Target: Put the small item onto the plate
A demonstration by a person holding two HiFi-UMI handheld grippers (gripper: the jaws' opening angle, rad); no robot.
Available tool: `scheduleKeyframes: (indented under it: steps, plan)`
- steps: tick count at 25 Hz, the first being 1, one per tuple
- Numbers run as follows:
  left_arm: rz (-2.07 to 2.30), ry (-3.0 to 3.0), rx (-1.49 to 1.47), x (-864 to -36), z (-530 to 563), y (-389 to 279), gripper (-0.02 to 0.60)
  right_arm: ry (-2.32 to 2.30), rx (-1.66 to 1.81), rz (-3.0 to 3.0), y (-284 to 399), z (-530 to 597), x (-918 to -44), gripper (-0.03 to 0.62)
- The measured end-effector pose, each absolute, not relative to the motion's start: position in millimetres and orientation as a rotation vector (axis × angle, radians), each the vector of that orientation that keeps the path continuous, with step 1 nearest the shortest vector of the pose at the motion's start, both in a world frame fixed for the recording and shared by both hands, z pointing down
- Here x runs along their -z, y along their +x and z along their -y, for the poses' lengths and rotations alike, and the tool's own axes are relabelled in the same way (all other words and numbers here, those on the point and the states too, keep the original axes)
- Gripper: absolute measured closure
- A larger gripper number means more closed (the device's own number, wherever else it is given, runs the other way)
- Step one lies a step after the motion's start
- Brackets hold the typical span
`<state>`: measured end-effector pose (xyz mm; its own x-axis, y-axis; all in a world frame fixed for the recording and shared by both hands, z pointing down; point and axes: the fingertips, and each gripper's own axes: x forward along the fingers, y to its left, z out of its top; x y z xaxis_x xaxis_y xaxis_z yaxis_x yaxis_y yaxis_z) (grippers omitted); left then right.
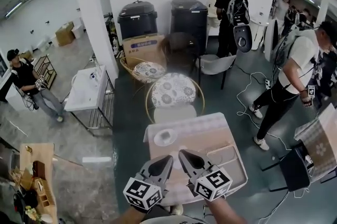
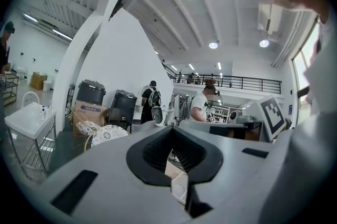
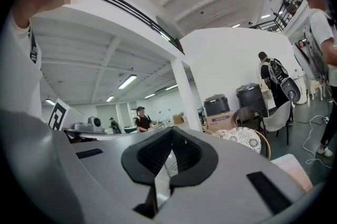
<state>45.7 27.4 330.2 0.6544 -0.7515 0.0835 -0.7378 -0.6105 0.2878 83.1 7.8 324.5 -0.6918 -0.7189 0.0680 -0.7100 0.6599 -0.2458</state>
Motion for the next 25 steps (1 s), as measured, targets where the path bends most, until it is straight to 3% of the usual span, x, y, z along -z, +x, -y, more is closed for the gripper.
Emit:
scheduleKeyframes:
  steps: [25]
  plan:
    - [1.228,2.549,0.029,-349,1,30,0.577,-1.24,0.405,-2.839,73,21,-341,0.582]
